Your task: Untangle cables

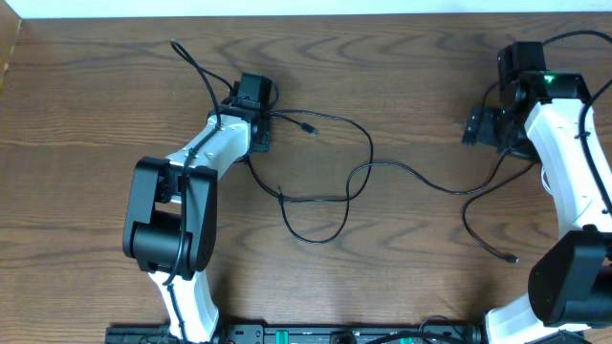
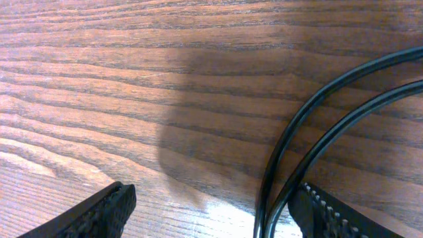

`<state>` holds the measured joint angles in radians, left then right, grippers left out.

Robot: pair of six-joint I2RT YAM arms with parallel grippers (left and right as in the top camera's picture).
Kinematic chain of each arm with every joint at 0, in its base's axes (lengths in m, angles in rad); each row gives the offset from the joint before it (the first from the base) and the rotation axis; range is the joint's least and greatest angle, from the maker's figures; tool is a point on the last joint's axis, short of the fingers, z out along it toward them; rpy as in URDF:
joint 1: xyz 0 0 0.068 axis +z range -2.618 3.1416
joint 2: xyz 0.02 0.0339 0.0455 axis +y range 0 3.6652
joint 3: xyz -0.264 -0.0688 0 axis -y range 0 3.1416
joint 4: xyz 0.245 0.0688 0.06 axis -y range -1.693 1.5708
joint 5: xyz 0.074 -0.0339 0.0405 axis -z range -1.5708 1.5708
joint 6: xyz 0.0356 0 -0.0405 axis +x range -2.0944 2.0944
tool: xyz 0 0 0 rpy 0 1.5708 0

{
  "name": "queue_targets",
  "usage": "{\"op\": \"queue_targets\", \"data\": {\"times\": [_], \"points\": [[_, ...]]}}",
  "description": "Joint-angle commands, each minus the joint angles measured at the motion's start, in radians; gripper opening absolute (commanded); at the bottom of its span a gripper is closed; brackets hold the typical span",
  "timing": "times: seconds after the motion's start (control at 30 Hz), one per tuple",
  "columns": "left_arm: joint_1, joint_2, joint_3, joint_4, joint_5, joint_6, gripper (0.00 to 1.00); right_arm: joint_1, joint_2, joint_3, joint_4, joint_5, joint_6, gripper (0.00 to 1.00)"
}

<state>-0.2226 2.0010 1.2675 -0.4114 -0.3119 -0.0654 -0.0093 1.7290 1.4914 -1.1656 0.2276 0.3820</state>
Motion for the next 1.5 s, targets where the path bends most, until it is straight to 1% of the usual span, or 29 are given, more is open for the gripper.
{"op": "queue_targets", "data": {"times": [0.0, 0.03, 0.07, 0.1, 0.17, 0.2, 0.23, 0.27, 0.33, 0.37, 0.4, 0.43, 0.47, 0.5, 0.53, 0.57, 0.63, 0.7, 0.73, 0.83, 0.87, 0.9, 0.93, 1.1, 1.23, 1.37, 1.47], "points": [[0.002, -0.008, -0.007, -0.002, 0.042, -0.025, 0.81, -0.002, -0.012, 0.019, 0.069, -0.181, -0.042, 0.99], [0.002, -0.008, -0.007, -0.002, 0.042, -0.025, 0.80, -0.002, -0.012, 0.019, 0.108, -0.272, -0.054, 0.99], [0.002, -0.008, -0.007, -0.002, 0.042, -0.025, 0.80, -0.002, -0.012, 0.017, 0.187, -0.409, -0.077, 0.99], [0.002, -0.008, -0.007, -0.002, 0.042, -0.025, 0.80, 0.000, -0.011, 0.014, 0.209, -0.450, -0.076, 0.99], [0.002, -0.008, -0.007, -0.001, 0.042, -0.025, 0.80, 0.018, -0.009, -0.012, 0.317, -0.600, -0.076, 0.97], [0.002, -0.008, -0.007, -0.001, 0.042, -0.025, 0.80, 0.033, -0.008, -0.027, 0.372, -0.659, -0.076, 0.86], [0.002, -0.008, -0.007, 0.002, 0.042, -0.025, 0.80, 0.063, -0.008, -0.045, 0.425, -0.679, -0.066, 0.59], [0.002, -0.008, -0.007, 0.003, 0.042, -0.025, 0.80, 0.084, -0.008, -0.058, 0.452, -0.674, -0.057, 0.37], [0.002, -0.008, -0.007, 0.006, 0.042, -0.025, 0.80, 0.127, -0.008, -0.092, 0.512, -0.669, -0.035, 0.17], [0.002, -0.008, -0.007, 0.007, 0.042, -0.025, 0.80, 0.151, -0.008, -0.111, 0.536, -0.667, -0.018, 0.10], [0.002, -0.008, -0.007, 0.008, 0.042, -0.025, 0.80, 0.167, -0.008, -0.123, 0.549, -0.667, -0.011, 0.09], [0.002, -0.008, -0.007, 0.010, 0.042, -0.025, 0.81, 0.207, -0.008, -0.159, 0.596, -0.666, 0.003, 0.04], [0.002, -0.008, -0.007, 0.010, 0.042, -0.025, 0.81, 0.233, -0.008, -0.182, 0.631, -0.663, 0.021, 0.03], [0.002, -0.008, -0.007, 0.010, 0.042, -0.025, 0.81, 0.255, -0.008, -0.204, 0.662, -0.655, 0.043, 0.04], [0.002, -0.008, -0.007, 0.010, 0.042, -0.025, 0.81, 0.289, -0.008, -0.243, 0.716, -0.636, 0.097, 0.06], [0.002, -0.008, -0.007, 0.010, 0.042, -0.025, 0.81, 0.302, -0.008, -0.259, 0.735, -0.628, 0.125, 0.09], [0.002, -0.008, -0.007, 0.009, 0.042, -0.025, 0.81, 0.350, -0.008, -0.318, 0.792, -0.579, 0.249, 0.20], [0.002, -0.008, -0.007, 0.009, 0.042, -0.025, 0.81, 0.396, -0.008, -0.369, 0.829, -0.514, 0.343, 0.26], [0.002, -0.008, -0.007, 0.009, 0.042, -0.025, 0.81, 0.417, -0.008, -0.391, 0.845, -0.479, 0.378, 0.27], [0.002, -0.008, -0.007, 0.009, 0.042, -0.025, 0.81, 0.478, -0.008, -0.447, 0.872, -0.391, 0.470, 0.27], [0.002, -0.008, -0.007, 0.009, 0.042, -0.025, 0.81, 0.503, -0.008, -0.464, 0.872, -0.360, 0.495, 0.29], [0.002, -0.008, -0.007, 0.009, 0.042, -0.025, 0.81, 0.528, -0.008, -0.478, 0.871, -0.327, 0.504, 0.31], [0.002, -0.008, -0.007, 0.009, 0.042, -0.025, 0.81, 0.549, -0.008, -0.484, 0.871, -0.299, 0.505, 0.32], [0.002, -0.008, -0.007, 0.009, 0.042, -0.025, 0.81, 0.602, -0.008, -0.486, 0.871, -0.235, 0.524, 0.32], [0.002, -0.008, -0.007, 0.009, 0.042, -0.025, 0.81, 0.644, -0.008, -0.487, 0.867, -0.166, 0.539, 0.29], [0.002, -0.008, -0.007, 0.009, 0.042, -0.025, 0.81, 0.679, -0.008, -0.489, 0.858, -0.077, 0.594, 0.30], [0.002, -0.008, -0.007, 0.009, 0.042, -0.025, 0.81, 0.698, -0.008, -0.492, 0.857, -0.048, 0.609, 0.33]]}}
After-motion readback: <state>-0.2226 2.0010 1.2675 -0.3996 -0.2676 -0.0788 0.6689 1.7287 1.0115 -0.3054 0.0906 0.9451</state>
